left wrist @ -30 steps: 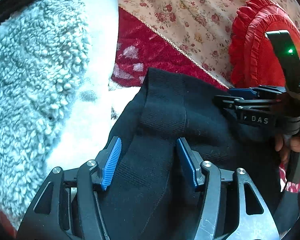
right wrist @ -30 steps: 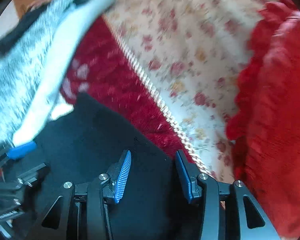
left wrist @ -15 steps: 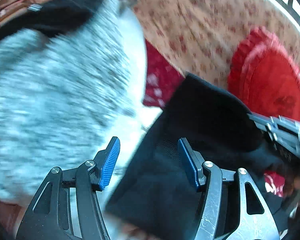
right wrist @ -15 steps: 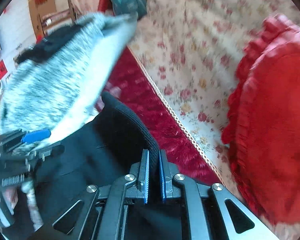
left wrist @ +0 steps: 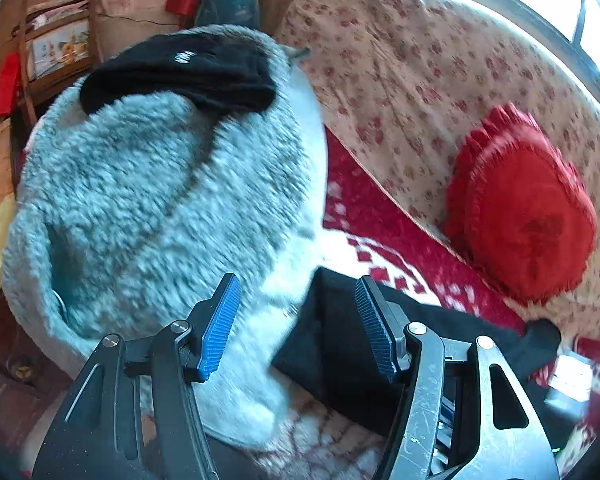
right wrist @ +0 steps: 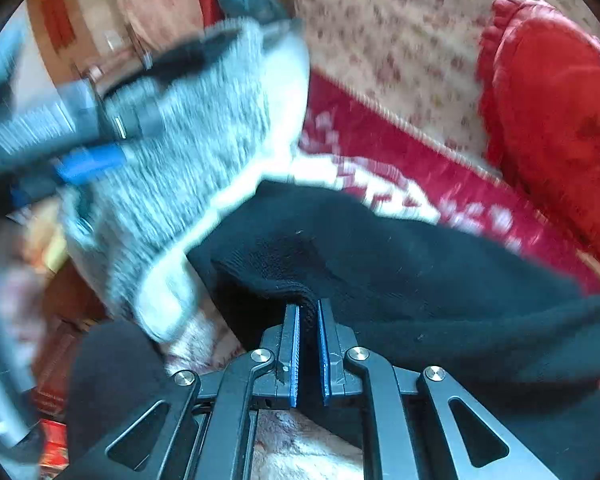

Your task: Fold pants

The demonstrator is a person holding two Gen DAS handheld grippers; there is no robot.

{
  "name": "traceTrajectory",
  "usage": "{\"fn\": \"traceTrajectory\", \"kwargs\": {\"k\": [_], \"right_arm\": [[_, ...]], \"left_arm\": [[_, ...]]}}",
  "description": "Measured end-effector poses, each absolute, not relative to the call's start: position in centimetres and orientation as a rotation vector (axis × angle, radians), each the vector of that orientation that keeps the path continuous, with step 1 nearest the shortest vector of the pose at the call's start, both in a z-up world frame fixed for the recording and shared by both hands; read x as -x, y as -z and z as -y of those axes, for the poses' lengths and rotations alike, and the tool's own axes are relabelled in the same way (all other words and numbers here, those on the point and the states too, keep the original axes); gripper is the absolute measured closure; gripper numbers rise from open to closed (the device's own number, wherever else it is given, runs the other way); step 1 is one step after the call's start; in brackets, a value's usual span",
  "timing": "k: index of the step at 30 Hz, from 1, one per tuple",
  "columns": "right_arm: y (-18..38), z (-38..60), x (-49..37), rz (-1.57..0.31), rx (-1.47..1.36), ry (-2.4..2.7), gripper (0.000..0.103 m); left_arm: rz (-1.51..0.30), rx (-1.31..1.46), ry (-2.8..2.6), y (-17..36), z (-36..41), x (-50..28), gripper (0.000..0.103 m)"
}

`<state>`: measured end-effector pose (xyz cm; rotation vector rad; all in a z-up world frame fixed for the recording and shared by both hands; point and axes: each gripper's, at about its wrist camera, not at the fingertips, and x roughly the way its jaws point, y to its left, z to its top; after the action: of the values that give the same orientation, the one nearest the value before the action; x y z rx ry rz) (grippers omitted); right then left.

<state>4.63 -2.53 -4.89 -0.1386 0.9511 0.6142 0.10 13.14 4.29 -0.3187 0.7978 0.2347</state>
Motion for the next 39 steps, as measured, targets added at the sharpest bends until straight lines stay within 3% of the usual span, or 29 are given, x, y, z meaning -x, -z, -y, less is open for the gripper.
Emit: {"fn": "traceTrajectory", "kwargs": {"k": [5, 7, 9, 13, 17, 18, 19, 21, 23, 28, 30, 39], "right_arm": [[4.8, 5.0, -4.9, -0.982, -0.019, -0.640, 0.091], [3.8, 6.1, -5.0, -0.974, -0.028, -0.655, 0.076], [2.6, 6.1, -4.6, -0.917, 0.041, -0.652, 0.069], [1.4, 3.2, -3.1, -0.797, 0.257, -0.687, 0.064], [3.5, -1.4, -2.8, -0.716, 0.570, -0.681, 0.067], [3.9, -2.0, -3.4, -0.722, 0.594, -0.674, 0.083], [3.6, -2.0, -4.7, -0.756, 0.509, -0.697, 0.084], [2.2, 0.0, -7.8, -0.836, 0.171, -0.724, 0.085], [2.0, 1.3, -9.5, -0.867, 0.006, -0.707, 0.085], [6.5, -2.1, -6.8, -0.995, 0.172, -0.749, 0.081], [5.9, -1.3, -5.6, -0.940, 0.198, -0.755, 0.081], [1.2, 16.7, -8.8, -0.940, 0.036, -0.390, 0.071]], "left_arm": [[-0.857, 0.320, -0.200, -2.7, -12.0, -0.1, 0.043], [-0.875, 0.346, -0.207, -2.2, -12.6, 0.1, 0.043], [-0.877, 0.349, -0.235, -2.0, -13.3, 0.6, 0.043], [-0.874, 0.364, -0.292, -1.9, -15.4, 1.4, 0.043], [-0.863, 0.391, -0.316, -2.2, -16.8, 1.7, 0.043], [-0.858, 0.394, -0.316, -2.3, -17.0, 1.8, 0.043], [-0.849, 0.393, -0.317, -2.6, -17.1, 1.8, 0.043], [-0.832, 0.388, -0.322, -3.0, -17.3, 1.9, 0.043], [-0.818, 0.386, -0.320, -3.3, -17.2, 1.8, 0.043], [-0.836, 0.372, -0.274, -2.8, -15.3, 0.6, 0.043], [-0.850, 0.356, -0.249, -2.3, -14.0, 0.2, 0.043], [-0.966, 0.245, -0.122, 1.2, -7.3, -2.6, 0.043]]}}
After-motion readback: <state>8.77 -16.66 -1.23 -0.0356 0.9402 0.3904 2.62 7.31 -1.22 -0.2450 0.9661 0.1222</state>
